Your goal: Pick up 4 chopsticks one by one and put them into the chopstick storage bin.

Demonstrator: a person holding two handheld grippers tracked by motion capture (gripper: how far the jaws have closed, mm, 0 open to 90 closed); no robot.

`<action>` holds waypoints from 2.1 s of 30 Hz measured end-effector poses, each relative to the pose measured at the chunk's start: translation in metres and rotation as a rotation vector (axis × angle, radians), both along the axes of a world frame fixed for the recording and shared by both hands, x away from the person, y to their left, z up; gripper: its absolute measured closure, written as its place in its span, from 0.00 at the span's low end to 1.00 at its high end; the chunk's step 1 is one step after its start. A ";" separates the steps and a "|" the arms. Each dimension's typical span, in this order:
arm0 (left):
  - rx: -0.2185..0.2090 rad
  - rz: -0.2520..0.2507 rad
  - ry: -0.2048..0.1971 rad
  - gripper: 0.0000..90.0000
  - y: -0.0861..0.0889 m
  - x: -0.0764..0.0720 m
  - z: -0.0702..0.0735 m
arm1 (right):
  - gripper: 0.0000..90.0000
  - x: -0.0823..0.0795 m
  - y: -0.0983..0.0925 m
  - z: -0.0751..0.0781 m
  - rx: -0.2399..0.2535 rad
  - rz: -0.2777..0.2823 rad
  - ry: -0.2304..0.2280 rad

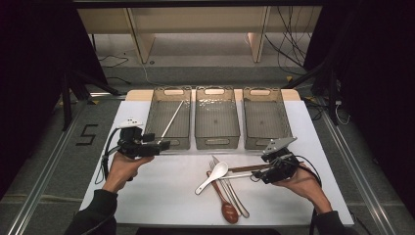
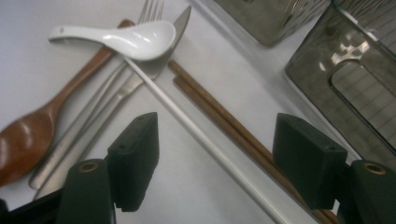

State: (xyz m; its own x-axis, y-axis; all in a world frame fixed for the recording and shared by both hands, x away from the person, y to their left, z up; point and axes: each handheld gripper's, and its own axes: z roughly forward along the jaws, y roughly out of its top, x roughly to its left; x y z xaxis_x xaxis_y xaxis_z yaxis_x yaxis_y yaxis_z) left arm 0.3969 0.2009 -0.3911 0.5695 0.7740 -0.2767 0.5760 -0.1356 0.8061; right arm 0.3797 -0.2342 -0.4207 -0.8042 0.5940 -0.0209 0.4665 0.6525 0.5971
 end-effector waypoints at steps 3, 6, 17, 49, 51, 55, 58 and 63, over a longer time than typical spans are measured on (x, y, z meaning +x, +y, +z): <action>-0.010 -0.023 -0.015 0.23 -0.003 -0.011 -0.007 | 0.37 0.004 0.001 -0.003 -0.041 0.015 0.014; -0.003 -0.034 -0.025 0.22 -0.006 -0.019 -0.016 | 0.38 0.007 0.001 -0.007 -0.070 0.019 0.038; -0.017 -0.044 -0.088 0.21 -0.005 -0.044 -0.037 | 0.42 0.016 0.000 -0.015 -0.140 0.038 0.098; -0.004 -0.037 -0.122 0.20 -0.006 -0.063 -0.054 | 0.64 0.022 0.005 -0.031 -0.260 0.087 0.126; -0.004 -0.037 -0.121 0.20 -0.006 -0.062 -0.054 | 0.64 0.023 0.006 -0.033 -0.270 0.097 0.124; 0.000 -0.039 -0.118 0.20 -0.006 -0.062 -0.055 | 0.67 0.025 0.009 -0.036 -0.287 0.099 0.136; -0.002 -0.039 -0.119 0.20 -0.007 -0.062 -0.055 | 0.70 0.024 0.010 -0.037 -0.297 0.104 0.139; -0.005 -0.039 -0.118 0.21 -0.007 -0.062 -0.055 | 0.75 0.022 0.012 -0.036 -0.328 0.126 0.135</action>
State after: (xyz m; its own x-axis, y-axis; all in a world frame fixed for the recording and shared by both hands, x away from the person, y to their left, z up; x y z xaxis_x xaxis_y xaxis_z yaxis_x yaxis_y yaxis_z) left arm 0.3347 0.1936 -0.4462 0.6280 0.7495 -0.2096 0.4716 -0.1523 0.8685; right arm 0.4012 -0.2218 -0.4570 -0.8791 0.4696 -0.0819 0.4307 0.8561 0.2855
